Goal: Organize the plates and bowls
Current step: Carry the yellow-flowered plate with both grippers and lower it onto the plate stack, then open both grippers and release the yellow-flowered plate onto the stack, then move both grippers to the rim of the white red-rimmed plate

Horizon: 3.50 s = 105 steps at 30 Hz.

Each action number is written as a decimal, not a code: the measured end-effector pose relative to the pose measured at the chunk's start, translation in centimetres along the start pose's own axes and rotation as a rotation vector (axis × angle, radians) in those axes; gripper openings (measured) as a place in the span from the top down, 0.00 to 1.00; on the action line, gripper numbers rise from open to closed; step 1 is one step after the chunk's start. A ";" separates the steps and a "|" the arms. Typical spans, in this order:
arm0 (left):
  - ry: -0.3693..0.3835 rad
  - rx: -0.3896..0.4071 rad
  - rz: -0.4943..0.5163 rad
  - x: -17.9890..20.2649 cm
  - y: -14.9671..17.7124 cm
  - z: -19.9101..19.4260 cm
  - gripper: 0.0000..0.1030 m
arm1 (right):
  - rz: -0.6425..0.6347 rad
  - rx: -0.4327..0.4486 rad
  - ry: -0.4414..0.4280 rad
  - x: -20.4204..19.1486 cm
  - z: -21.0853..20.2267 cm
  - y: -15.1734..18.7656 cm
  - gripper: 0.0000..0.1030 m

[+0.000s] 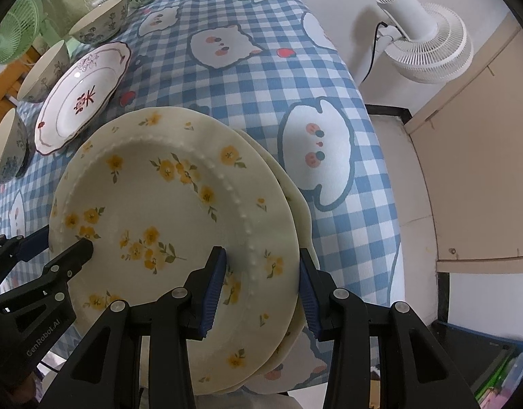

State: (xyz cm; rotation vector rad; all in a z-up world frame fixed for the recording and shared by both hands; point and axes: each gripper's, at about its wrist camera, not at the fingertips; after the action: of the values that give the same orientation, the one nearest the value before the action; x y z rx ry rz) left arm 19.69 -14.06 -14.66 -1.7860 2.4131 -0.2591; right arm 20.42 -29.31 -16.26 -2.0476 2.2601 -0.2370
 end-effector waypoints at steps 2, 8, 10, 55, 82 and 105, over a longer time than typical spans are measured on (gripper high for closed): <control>-0.003 -0.001 0.003 0.1 0.0 0.0 0.53 | 0.000 0.000 0.006 -0.1 0.0 0.0 0.56; 0.002 -0.002 0.013 0.2 -0.1 0.2 0.51 | 0.010 -0.007 0.013 -0.3 0.1 -0.2 0.55; 0.003 -0.003 0.017 0.3 0.0 0.3 0.49 | 0.010 -0.015 0.021 -0.4 0.2 -0.3 0.54; -0.044 0.005 -0.015 2.8 -0.5 0.4 0.26 | 0.012 -0.001 0.012 0.5 -0.5 -1.1 0.52; -0.013 0.102 -0.137 -4.3 -2.5 -5.7 0.19 | -0.111 0.155 -0.143 -7.6 -7.0 -5.3 0.32; -0.039 0.250 -0.224 -9.6 -7.1 -8.2 0.19 | -0.134 0.318 -0.149 -12.8 -10.0 -10.6 0.32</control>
State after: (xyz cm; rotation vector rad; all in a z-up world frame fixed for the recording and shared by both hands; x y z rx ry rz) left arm 27.45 -6.44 -5.13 -1.9207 2.0481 -0.5181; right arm 30.50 -16.97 -5.20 -1.9767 1.8644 -0.4086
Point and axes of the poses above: each gripper's, at about its wrist camera, not at the fingertips, and z roughly the way its jaws point, x to its right, y to its underside, and after that the axes turned 1 degree about -x, right-handed
